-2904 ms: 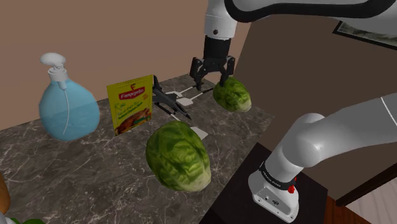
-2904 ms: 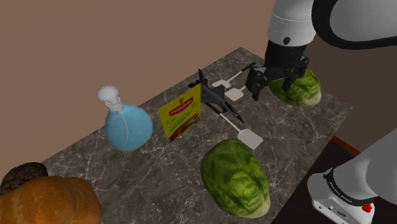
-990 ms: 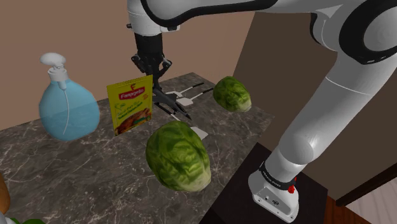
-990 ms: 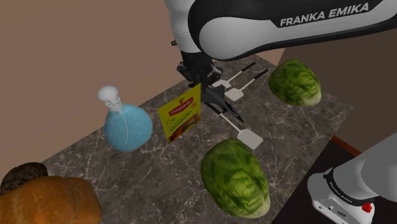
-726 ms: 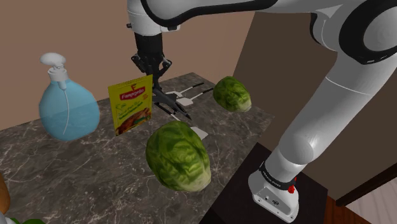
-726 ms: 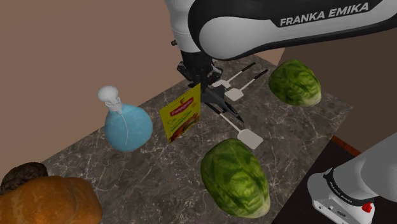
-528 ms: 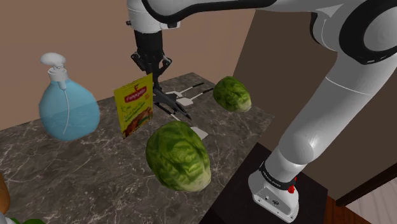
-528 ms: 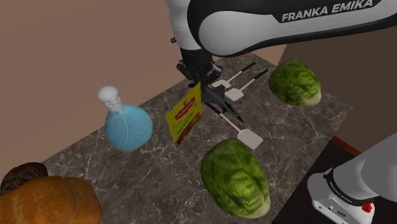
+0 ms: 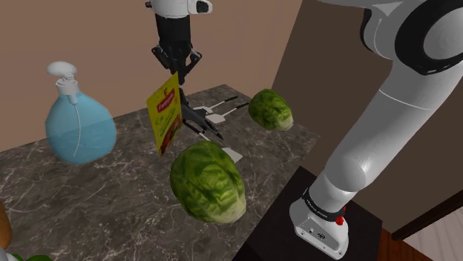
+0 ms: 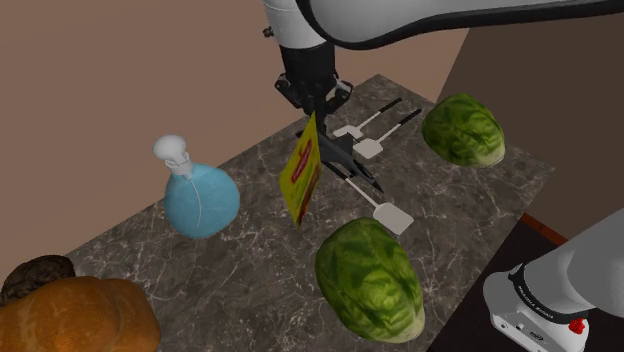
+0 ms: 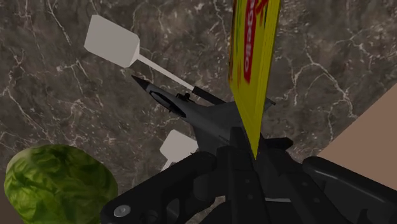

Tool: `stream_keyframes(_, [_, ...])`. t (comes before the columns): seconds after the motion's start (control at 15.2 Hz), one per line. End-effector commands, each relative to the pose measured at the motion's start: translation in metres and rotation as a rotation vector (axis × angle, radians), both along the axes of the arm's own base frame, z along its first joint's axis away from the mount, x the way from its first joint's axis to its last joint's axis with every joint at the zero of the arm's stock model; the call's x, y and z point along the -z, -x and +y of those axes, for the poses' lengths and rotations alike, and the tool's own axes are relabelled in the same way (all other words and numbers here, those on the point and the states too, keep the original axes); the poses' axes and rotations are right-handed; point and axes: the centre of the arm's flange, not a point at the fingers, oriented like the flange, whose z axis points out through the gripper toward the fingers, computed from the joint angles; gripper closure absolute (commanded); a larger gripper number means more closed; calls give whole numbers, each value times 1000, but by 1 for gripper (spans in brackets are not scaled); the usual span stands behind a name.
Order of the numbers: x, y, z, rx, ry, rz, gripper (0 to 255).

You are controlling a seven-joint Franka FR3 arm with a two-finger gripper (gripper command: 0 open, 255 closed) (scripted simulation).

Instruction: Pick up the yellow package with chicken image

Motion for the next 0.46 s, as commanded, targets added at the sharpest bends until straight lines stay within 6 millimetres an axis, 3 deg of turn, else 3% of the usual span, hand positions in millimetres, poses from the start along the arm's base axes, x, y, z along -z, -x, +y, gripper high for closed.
stream_keyframes(0.0, [-10, 0, -1, 0, 0, 0, 255])
stream_keyframes(0.26, [-32, 0, -1, 0, 0, 0, 255])
stream_keyframes(0.4, [-32, 0, -1, 0, 0, 0, 255])
